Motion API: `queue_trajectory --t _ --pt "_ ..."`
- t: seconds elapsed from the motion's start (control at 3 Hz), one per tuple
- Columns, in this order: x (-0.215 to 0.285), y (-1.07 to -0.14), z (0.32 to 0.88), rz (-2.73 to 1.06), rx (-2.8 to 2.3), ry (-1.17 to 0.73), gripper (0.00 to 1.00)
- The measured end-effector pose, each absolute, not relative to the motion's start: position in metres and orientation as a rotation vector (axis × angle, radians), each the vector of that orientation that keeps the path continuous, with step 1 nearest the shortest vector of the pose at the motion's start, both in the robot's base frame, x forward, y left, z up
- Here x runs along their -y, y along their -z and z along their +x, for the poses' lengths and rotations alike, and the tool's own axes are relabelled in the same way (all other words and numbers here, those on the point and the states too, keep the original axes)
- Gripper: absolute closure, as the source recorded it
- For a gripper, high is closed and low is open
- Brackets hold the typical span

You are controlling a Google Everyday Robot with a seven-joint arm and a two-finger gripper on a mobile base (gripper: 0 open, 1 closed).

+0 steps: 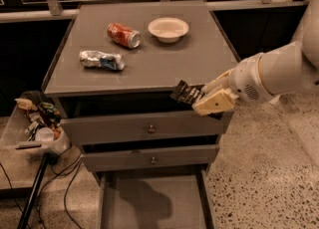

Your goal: Place rxbar chocolate into bottom drawer

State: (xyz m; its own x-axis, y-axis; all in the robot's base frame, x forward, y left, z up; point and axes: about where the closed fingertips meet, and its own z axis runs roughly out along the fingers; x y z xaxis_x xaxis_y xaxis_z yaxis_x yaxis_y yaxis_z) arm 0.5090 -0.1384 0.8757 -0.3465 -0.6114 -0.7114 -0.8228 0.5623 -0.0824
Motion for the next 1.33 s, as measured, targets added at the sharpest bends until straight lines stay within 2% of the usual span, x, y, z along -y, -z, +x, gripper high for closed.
queue_trajectory --t 1.0,1.33 --pt "0.108 -0.765 0.485 -1.179 -2.196 -0.450 1.00" --pt "0.108 -0.765 0.485 -1.178 -2.196 -0.450 1.00"
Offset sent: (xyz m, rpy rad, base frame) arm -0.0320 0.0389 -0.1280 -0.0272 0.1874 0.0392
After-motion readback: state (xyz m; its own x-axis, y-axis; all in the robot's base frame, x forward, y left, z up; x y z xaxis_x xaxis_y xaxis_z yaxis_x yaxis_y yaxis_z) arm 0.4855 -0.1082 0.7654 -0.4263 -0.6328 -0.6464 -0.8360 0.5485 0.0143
